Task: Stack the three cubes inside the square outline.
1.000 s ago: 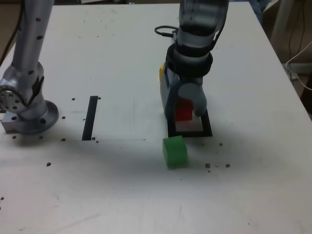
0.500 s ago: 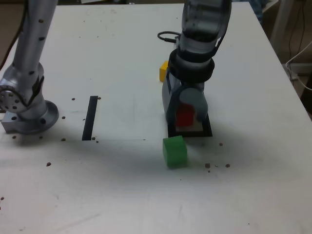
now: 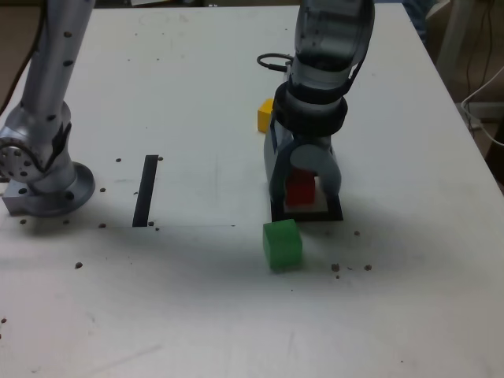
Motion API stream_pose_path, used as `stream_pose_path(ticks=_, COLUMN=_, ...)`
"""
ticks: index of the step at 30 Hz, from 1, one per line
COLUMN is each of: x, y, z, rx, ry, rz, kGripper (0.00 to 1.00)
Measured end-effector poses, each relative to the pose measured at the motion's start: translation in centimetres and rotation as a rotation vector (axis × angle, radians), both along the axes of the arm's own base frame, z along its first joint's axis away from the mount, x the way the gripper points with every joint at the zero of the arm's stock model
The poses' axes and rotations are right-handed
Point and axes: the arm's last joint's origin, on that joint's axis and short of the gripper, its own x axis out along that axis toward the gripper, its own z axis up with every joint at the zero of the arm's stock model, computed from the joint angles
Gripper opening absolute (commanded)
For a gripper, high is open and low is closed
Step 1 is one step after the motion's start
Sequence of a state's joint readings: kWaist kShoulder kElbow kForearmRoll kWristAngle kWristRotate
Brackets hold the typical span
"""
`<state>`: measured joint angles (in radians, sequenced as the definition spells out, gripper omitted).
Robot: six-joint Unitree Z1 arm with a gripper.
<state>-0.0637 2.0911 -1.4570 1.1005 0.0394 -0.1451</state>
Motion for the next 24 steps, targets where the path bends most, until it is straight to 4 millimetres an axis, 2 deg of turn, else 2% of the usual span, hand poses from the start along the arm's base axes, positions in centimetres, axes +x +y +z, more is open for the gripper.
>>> stream_pose_path(ticks=7, x=-0.3, y=0.1, z=0.7, rx=0.014, ry=-0.01, rz=-0.003, kGripper=0.99)
stream_pose_path(ticks=13, x=-2.0, y=0.4, z=3.1, rx=0.03, ry=-0.01, rz=-0.005, kGripper=0.99)
stream_pose_path(ticks=17, x=-3.2, y=1.6, z=5.3, rx=0.036, ry=-0.025, rz=-0.046, kGripper=0.99)
stream_pose_path(ticks=24, x=-4.4, y=3.9, z=7.3, rx=0.039, ry=-0.066, rz=-0.131, kGripper=1.0)
